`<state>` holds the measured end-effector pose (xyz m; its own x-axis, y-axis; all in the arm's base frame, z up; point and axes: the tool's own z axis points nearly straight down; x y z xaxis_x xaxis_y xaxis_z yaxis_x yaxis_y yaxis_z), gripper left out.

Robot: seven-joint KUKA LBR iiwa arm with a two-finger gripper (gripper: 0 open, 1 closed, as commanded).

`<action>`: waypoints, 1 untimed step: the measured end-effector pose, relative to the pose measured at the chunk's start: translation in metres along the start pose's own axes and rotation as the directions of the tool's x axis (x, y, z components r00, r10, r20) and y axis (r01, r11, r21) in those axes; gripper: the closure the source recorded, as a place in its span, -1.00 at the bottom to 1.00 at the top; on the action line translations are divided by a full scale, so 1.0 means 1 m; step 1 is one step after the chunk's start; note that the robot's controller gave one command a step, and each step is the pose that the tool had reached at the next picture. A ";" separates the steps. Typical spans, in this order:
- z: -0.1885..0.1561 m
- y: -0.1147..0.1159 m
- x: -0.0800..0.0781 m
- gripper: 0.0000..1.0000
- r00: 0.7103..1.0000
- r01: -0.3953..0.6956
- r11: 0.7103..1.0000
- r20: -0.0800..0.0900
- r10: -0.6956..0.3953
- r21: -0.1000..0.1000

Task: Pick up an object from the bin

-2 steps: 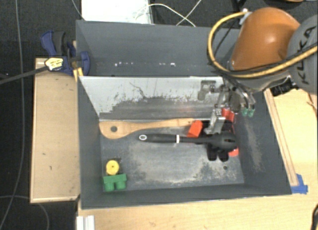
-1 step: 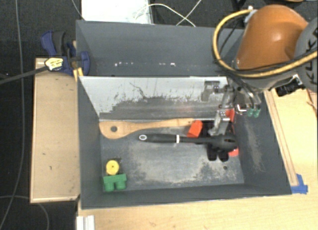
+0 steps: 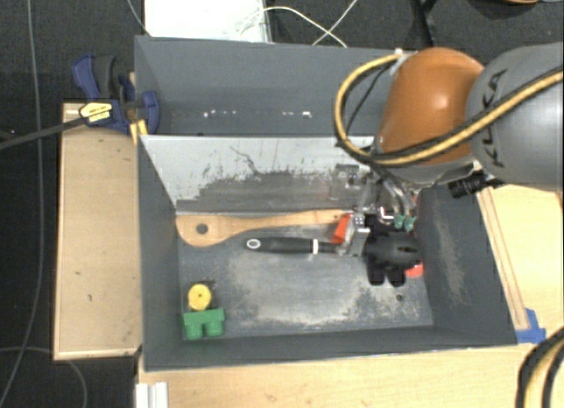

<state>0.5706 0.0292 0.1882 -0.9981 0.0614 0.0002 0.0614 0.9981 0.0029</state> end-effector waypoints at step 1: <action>-0.009 -0.014 -0.016 -1.00 0.990 -0.139 0.990 0.017 0.139 -0.001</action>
Offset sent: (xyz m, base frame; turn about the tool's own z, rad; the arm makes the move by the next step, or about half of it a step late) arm 0.0041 -0.0144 -0.0294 0.0473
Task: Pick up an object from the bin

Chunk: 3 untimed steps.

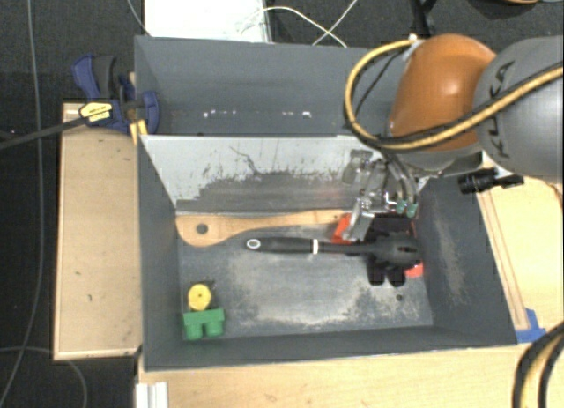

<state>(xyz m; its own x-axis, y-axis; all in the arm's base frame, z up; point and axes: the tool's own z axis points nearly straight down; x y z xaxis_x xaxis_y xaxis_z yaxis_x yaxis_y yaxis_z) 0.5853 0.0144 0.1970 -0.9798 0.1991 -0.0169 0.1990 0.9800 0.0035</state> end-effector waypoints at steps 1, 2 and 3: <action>0.038 -0.002 0.011 -1.00 0.996 0.091 0.996 -0.010 -0.091 -0.001; 0.069 0.010 0.019 -1.00 0.959 -0.285 0.959 -0.001 0.285 -0.001; 0.031 -0.006 0.009 -1.00 1.000 0.031 1.000 -0.002 -0.031 -0.002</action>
Offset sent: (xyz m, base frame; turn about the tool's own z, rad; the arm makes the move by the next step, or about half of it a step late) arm -0.0152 0.0132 -0.0690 0.2894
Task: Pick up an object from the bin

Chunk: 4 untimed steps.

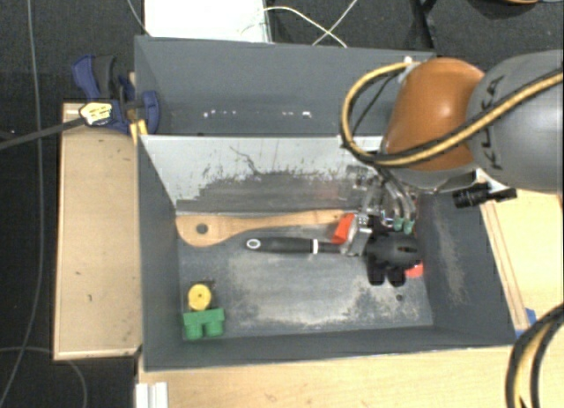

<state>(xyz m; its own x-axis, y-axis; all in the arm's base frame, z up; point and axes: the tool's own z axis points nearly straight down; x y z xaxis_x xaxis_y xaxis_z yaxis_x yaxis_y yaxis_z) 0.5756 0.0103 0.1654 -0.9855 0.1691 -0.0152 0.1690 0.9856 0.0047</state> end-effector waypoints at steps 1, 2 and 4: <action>-0.074 0.008 0.011 -1.00 0.963 -0.269 0.963 0.005 0.269 -0.003; 0.028 -0.001 0.005 -1.00 0.993 -0.118 0.993 -0.006 0.118 0.002; 0.099 -0.002 0.020 -1.00 0.964 -0.264 0.964 -0.011 0.264 0.006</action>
Offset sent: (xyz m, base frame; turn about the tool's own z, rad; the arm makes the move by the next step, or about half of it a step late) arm -0.0052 -0.0006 -0.0281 0.1172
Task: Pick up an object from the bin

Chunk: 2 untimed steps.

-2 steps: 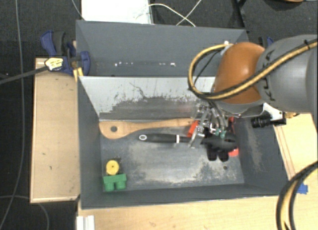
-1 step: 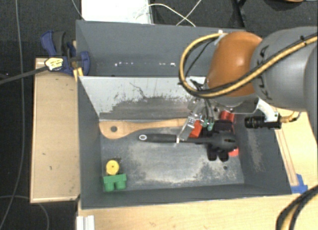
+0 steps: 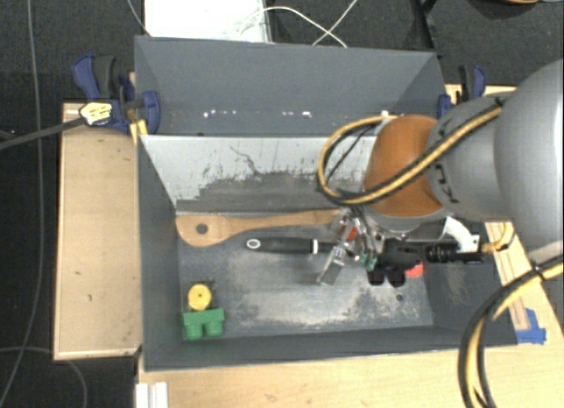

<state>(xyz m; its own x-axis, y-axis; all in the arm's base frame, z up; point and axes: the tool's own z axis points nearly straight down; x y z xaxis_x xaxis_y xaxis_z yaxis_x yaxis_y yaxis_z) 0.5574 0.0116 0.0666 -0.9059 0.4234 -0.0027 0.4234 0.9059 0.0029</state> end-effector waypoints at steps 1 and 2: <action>-0.027 0.007 0.003 -1.00 0.999 -0.034 0.999 0.005 0.034 -0.003; -0.033 0.001 -0.003 -1.00 0.995 0.101 0.995 0.009 -0.101 -0.004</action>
Offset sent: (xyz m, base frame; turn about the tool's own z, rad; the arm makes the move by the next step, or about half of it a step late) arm 0.0007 -0.0105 0.0071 -0.2090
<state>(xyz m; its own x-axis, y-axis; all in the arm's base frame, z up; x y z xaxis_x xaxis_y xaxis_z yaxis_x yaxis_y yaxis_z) 0.5602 0.0107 0.0993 -0.9441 0.3295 -0.0117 0.3294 0.9442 0.0067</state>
